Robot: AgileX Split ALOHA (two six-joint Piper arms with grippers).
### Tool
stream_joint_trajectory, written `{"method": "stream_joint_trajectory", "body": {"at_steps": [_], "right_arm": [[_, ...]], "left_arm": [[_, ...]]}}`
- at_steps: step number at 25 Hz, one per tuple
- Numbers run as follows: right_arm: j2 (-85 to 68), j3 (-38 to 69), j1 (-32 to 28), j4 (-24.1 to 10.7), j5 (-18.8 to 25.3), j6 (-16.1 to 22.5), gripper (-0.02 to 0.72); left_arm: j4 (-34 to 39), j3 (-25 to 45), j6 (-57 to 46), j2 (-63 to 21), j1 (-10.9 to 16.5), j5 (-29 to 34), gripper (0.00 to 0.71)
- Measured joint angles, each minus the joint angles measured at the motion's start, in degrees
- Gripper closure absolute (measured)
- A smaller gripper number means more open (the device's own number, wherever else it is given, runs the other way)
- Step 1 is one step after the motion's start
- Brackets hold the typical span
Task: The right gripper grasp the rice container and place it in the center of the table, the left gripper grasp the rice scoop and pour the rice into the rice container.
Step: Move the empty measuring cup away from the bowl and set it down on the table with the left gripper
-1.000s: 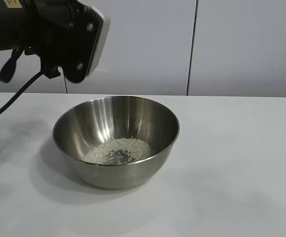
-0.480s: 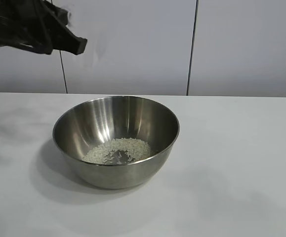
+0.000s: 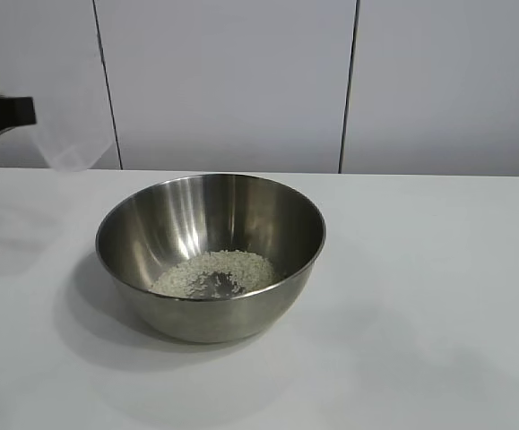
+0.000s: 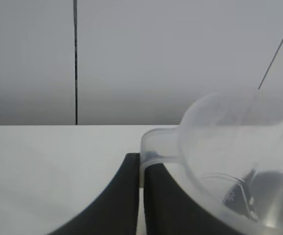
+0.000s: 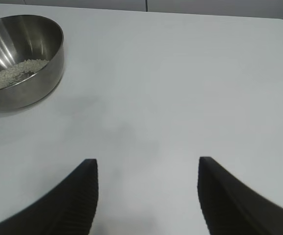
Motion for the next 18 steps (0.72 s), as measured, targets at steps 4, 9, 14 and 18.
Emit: {"method": "stream_joint_trajectory", "body": {"at_steps": [4, 9, 14, 18], "right_arm": [[0.00, 0.00, 0.00, 0.00, 0.00, 0.00, 0.295], [0.00, 0.00, 0.00, 0.00, 0.00, 0.00, 0.295], [0.00, 0.00, 0.00, 0.00, 0.00, 0.00, 0.295], [0.00, 0.00, 0.00, 0.00, 0.00, 0.00, 0.295]], "left_arm": [[4.73, 3.00, 1.99, 5.51, 5.20, -7.42, 0.700], [5.31, 3.45, 6.49, 14.50, 6.54, -12.67, 0.700], [4.04, 3.45, 10.42, 19.52, 6.60, -14.39, 0.700], [3.54, 3.45, 12.87, 21.29, 6.60, -14.39, 0.700]]}}
